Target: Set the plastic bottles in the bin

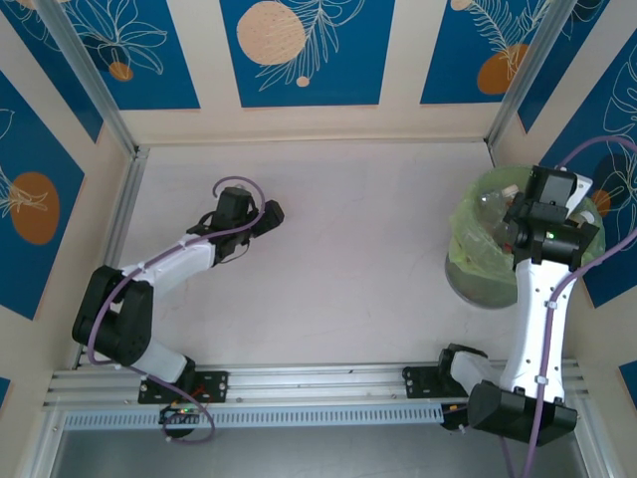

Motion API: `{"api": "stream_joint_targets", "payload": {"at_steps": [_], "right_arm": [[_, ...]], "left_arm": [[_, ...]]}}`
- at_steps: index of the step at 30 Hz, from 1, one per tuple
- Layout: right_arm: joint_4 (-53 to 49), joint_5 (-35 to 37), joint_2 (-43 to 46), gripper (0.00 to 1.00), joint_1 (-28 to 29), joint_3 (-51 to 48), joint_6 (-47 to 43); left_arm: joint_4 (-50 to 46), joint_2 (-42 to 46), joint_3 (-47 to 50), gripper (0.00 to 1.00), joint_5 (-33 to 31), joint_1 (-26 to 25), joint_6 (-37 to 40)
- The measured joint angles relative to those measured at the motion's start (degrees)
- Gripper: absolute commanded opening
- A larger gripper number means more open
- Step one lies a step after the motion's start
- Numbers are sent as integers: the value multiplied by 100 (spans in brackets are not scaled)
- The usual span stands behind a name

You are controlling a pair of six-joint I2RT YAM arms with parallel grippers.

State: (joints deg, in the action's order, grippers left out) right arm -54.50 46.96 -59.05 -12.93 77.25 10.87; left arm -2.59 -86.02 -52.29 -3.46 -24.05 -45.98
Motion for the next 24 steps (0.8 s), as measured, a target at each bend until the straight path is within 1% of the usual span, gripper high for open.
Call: {"api": "stream_joint_targets", "payload": {"at_steps": [6,10,13,15,18,22,24], "right_arm": [[208,-39,-37,100,1115,142,-59],[579,-407,-138,100,1644,116,-116],[1145,-1051,-103,100,1928,-184,-149],[1519,-1598,-48,99,2024,-481,-151],[2166,-2505,2,100,2100,-1023,-175],[3220,-3353,-46,100,2122,-1648,-339],[3840,-3681,-111,100,2122,-1915,-468]], "left_arm": [[-168,223,2,100,-186,120,7],[-306,597,46,100,-433,264,140],[-444,988,107,100,-745,374,361],[-553,1217,116,100,-1021,446,686],[-708,1462,114,100,-1720,614,1309],[-660,1668,280,100,-2435,1239,2004],[-468,1805,568,100,-2618,1543,2293]]}}
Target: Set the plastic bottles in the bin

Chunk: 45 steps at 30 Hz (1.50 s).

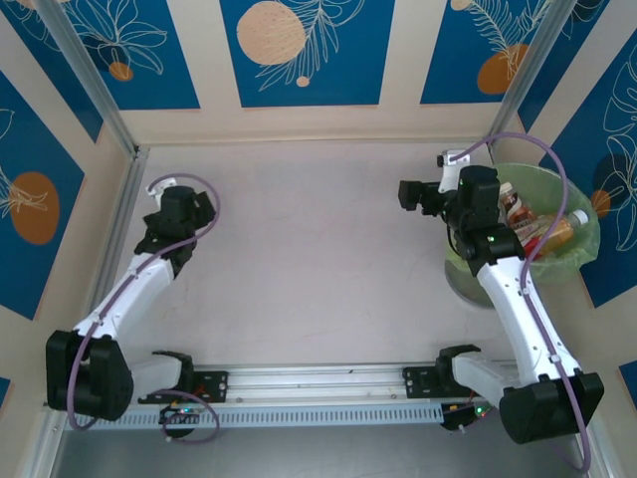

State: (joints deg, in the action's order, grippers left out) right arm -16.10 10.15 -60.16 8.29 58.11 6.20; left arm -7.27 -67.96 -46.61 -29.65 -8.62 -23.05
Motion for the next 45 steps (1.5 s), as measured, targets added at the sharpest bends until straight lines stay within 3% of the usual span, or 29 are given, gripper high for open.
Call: {"api": "stream_joint_targets", "payload": {"at_steps": [7,13,18,32,37,42,45], "right_arm": [[1611,-595,-1001,100,28,-1504,-208],[1967,-636,-1873,100,26,-2037,-433],[2350,-660,-1902,100,26,-1976,-546],[3740,-868,-2465,100,-269,-2326,-778],[4409,-1038,-2459,99,-551,-2754,-713],[5696,-1075,-2529,99,-752,-3462,-479],[5840,-1003,-2616,99,-767,-3528,-354]], "left_arm": [[715,-149,927,100,-22,588,398],[1478,-765,1161,100,240,664,568],[1941,-949,1196,100,461,664,841],[4234,-1604,2131,100,1982,673,1921],[5090,-1888,2463,100,2131,592,2122],[5318,-2004,2472,100,2100,461,2245],[5442,-2002,2472,100,2083,457,2288]]}}
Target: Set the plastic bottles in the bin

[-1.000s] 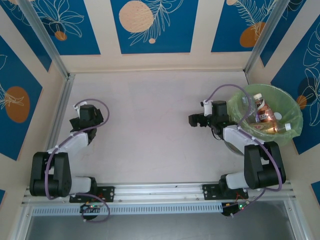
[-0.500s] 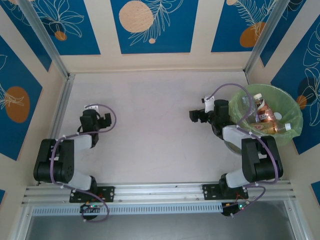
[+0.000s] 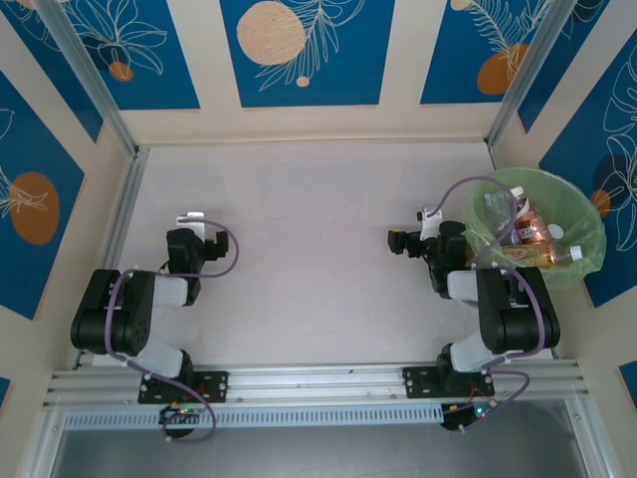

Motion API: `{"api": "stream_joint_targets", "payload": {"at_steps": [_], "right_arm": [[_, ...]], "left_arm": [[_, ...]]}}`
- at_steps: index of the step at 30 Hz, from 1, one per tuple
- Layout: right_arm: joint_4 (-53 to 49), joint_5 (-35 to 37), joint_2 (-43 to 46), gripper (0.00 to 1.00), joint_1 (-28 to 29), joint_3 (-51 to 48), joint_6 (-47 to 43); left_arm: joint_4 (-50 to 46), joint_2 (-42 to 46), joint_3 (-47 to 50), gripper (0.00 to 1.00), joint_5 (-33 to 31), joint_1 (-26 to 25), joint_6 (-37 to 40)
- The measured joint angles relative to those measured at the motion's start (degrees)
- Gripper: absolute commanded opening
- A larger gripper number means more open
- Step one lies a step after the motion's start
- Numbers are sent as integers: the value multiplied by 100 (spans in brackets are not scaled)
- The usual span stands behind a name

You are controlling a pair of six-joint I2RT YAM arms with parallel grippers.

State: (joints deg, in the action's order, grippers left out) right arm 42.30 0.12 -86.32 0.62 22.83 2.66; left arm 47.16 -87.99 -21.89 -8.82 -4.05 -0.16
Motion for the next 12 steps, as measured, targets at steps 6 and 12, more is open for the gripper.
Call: {"api": "stream_joint_targets", "payload": {"at_steps": [6,12], "right_arm": [[131,116,-15,99,-50,74,146],[146,118,-15,99,-50,74,186]], "left_arm": [[31,0,-2,100,101,0,103],[9,0,-13,100,240,0,186]]}}
